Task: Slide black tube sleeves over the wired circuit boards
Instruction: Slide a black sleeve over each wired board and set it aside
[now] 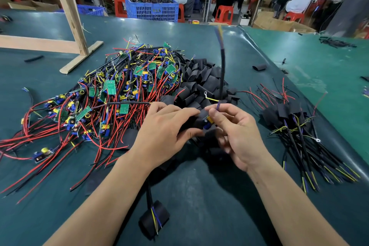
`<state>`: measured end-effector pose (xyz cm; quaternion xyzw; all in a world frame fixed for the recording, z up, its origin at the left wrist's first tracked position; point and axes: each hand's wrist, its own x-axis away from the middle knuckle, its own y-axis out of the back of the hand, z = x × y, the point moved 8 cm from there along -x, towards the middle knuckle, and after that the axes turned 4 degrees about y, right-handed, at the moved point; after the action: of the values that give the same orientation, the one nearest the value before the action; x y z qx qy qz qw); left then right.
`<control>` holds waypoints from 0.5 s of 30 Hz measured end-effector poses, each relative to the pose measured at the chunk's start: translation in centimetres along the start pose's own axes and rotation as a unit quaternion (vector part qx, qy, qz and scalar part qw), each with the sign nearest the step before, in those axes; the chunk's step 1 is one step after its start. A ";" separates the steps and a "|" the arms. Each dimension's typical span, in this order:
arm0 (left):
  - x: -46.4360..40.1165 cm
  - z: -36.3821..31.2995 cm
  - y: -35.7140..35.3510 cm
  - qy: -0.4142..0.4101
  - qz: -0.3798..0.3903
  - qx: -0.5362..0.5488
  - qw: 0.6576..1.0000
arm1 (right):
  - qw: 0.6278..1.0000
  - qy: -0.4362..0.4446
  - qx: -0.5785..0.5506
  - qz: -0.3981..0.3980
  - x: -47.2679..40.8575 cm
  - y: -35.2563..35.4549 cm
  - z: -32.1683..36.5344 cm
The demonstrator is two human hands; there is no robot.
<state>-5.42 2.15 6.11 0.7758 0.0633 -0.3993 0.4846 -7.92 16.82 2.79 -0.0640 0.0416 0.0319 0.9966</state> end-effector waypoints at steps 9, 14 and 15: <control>-0.3 0.9 0.2 0.061 -0.001 0.049 0.997 | 0.987 -0.017 -0.158 -0.021 -0.2 -0.2 -0.4; -0.2 0.8 0.0 0.056 0.016 0.108 0.992 | 0.986 -0.025 -0.163 -0.020 -0.2 -0.1 -0.4; -0.1 0.8 -0.1 0.057 0.016 0.107 0.992 | 0.987 -0.021 -0.159 -0.019 -0.2 -0.2 -0.4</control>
<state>-5.99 1.58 6.00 0.8456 0.0355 -0.3513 0.4004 -8.09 16.59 2.43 -0.2218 0.0141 0.0201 0.9748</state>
